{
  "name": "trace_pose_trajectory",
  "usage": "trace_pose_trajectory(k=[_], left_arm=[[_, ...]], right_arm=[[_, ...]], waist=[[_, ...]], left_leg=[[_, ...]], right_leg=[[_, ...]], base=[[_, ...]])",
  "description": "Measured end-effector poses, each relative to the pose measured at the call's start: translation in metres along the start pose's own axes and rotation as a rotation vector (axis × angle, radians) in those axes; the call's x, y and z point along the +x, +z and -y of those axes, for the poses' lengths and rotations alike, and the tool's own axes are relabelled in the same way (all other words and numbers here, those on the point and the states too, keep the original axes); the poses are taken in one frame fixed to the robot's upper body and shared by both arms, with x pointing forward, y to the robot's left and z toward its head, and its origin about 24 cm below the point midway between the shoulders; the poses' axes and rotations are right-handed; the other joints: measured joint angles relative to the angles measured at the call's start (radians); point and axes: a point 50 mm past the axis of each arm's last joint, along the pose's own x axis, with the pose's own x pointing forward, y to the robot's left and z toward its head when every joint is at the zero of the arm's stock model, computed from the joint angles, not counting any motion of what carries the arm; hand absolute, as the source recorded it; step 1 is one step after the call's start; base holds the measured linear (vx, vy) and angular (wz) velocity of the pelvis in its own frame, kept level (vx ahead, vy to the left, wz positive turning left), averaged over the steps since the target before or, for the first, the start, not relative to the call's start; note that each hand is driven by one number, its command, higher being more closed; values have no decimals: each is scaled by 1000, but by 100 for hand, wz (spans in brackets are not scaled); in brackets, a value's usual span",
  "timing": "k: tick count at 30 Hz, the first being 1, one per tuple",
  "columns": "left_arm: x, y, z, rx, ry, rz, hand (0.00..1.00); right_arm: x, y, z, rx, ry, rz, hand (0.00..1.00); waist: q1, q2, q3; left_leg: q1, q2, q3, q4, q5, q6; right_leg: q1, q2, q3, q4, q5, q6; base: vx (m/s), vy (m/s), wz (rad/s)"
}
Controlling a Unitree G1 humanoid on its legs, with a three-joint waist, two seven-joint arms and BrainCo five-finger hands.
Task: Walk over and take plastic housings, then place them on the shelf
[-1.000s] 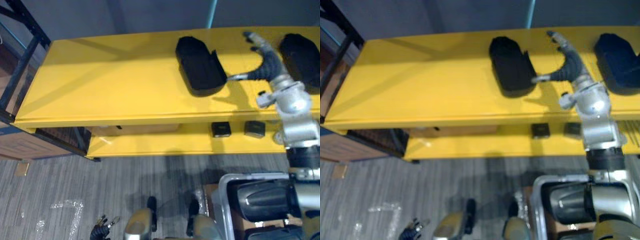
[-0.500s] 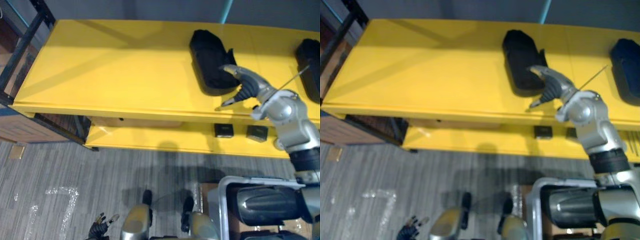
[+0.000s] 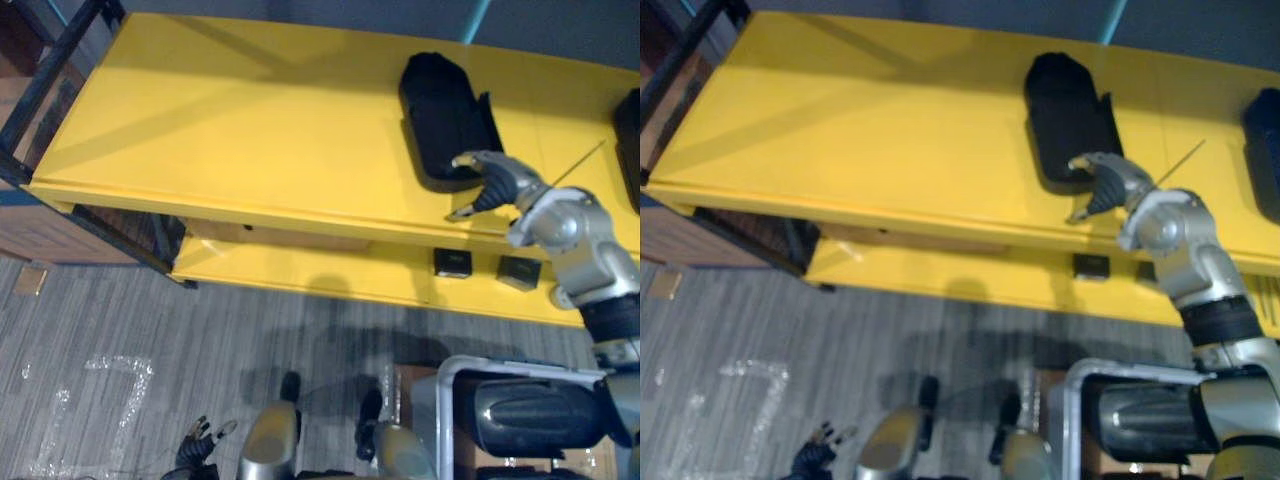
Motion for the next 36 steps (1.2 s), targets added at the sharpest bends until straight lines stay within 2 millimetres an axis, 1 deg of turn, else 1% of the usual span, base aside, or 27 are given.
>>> trace_pose_trajectory(k=[3, 9, 15, 18, 21, 27, 32, 36], left_arm=[[0, 0, 0, 0, 0, 0, 0], [0, 1, 0, 0, -4, 5, 0], [0, 3, 1, 0, -6, 16, 0], [0, 4, 1, 0, -4, 19, 0], [0, 7, 1, 0, -1, 31, 0], [0, 9, 2, 0, 2, 39, 0], [0, 9, 1, 2, 4, 40, 0], [0, 14, -4, 14, 11, 54, 0]], right_arm=[[3, 1, 5, -4, -5, 0, 100], [4, 2, 1, -9, 20, -2, 100], [4, -3, 3, -35, -8, -66, 100], [3, -8, -3, -60, 9, -99, 100], [3, -8, -3, -60, 8, -111, 100], [3, -8, -2, -66, -29, -103, 100], [3, -5, -5, -97, -28, -82, 100], [4, 4, -8, -197, -24, -11, 100]], waist=[[0, 0, 0], [6, 0, 0], [13, -7, 4], [15, -12, 6], [16, -13, 7], [25, -26, 14], [30, -30, 16], [33, -38, 20]], left_leg=[[1, 0, -2, 0, 0, 0], [-6, 0, -9, 0, 0, -1], [-17, 0, -16, 0, 1, -2], [-20, -1, -16, 0, 1, -2], [-25, -1, -20, 2, 1, -2], [-30, -1, -23, 7, 0, -2], [-32, 2, -9, 30, -16, -1], [-33, 10, 8, 51, -31, -1]], right_leg=[[1, 0, -1, 0, 0, 0], [2, 1, -8, -1, -1, -1], [2, 2, -20, -7, -1, -2], [2, 2, -20, -11, -1, -2], [1, 3, -24, -13, -1, -2], [0, 4, -24, -14, -1, -3], [1, 6, -10, -14, -1, -3], [1, 13, 9, -14, 0, -3]], base=[[0, 0, 0], [-4, -5, 3], [-4, -7, 5], [0, 0, 0], [7, -5, 3], [3, -4, 1], [-5, 9, -8], [-3, 6, -14]])
